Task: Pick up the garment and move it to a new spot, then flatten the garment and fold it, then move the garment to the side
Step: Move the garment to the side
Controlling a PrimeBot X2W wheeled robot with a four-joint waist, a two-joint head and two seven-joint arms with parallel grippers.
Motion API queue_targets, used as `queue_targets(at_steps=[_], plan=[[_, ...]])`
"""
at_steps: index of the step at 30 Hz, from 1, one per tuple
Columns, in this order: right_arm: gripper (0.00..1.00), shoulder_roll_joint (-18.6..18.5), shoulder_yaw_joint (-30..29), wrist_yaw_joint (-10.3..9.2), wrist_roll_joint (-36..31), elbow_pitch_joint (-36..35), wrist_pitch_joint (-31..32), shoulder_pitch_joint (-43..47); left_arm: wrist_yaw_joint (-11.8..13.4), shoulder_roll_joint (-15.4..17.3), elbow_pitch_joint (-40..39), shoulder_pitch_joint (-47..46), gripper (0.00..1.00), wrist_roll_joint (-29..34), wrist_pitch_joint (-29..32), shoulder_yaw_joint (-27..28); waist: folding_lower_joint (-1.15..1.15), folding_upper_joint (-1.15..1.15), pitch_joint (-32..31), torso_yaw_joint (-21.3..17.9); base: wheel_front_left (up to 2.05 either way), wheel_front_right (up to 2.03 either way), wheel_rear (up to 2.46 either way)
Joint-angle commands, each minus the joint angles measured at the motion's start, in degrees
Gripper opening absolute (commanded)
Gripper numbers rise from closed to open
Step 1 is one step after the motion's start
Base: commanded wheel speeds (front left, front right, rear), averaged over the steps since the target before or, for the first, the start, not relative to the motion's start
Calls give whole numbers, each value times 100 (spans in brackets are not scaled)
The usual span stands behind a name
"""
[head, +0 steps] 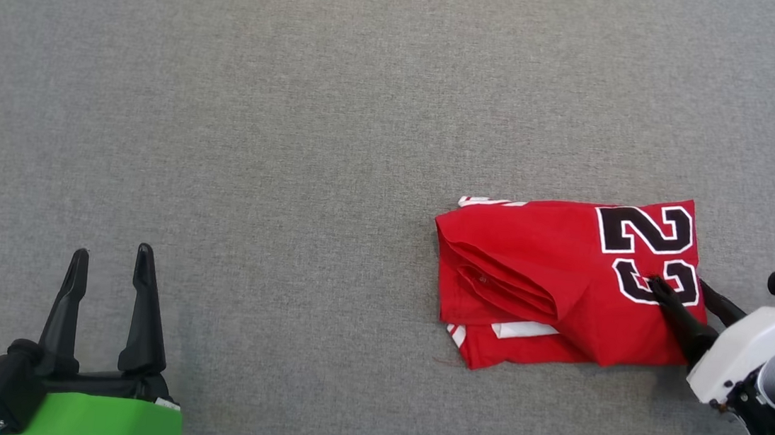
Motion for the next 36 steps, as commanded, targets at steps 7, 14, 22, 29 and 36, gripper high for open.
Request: queue_targets(at_steps=[7, 14, 22, 29, 36], plan=[[0, -17, 556, 3, 746, 348, 189, -641, 30, 94, -23, -131, 100, 67, 105, -16, 0, 0, -88, 114, 0, 0, 0], [0, -604, 907, 1, 1301, -794, 428, -1508, 145, 141, -125, 23, 100, 71, 100, 75, 0, 0, -156, -2, 0, 0, 0], [0, -1397, 68, 2, 1236, 13, 937, -2104, 99, 178, -183, -111, 100, 87, 151, 21, 0, 0, 75, -101, 0, 0, 0], [0, -1693, -626, 2, 901, 972, 660, -2559, 87, 245, -189, -227, 100, 108, 188, 36, 0, 0, 262, -192, 0, 0, 0], [0, -1749, -813, 2, 539, 1529, 334, -3038, 89, 280, -206, -305, 100, 118, 242, 8, 0, 0, 364, -353, 0, 0, 0]])
